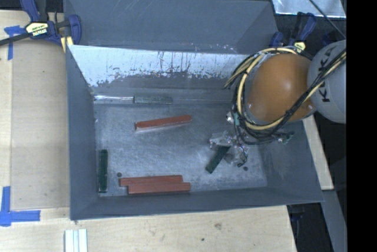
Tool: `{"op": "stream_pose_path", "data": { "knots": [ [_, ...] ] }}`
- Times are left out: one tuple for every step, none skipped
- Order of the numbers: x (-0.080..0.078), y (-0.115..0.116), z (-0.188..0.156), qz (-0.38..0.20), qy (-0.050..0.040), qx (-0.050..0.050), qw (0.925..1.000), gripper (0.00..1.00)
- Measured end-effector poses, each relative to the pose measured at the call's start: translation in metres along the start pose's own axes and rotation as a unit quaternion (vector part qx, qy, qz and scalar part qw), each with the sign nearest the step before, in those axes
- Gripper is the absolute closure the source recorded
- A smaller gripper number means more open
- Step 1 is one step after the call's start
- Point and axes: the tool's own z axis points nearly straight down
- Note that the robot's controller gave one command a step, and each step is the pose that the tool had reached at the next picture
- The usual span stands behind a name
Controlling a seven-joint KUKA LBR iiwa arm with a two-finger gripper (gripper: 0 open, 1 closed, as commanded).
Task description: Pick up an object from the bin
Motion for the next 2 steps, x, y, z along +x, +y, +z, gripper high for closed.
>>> {"op": "stream_pose_path", "data": {
  "knots": [
    [0.000, 0.000, 0.000, 0.000, 0.0000, 0.000, 1.0000, 1.00],
    [0.037, 0.014, -0.167, 0.035, -0.0010, 0.004, 0.9994, 1.00]
  ]
}}
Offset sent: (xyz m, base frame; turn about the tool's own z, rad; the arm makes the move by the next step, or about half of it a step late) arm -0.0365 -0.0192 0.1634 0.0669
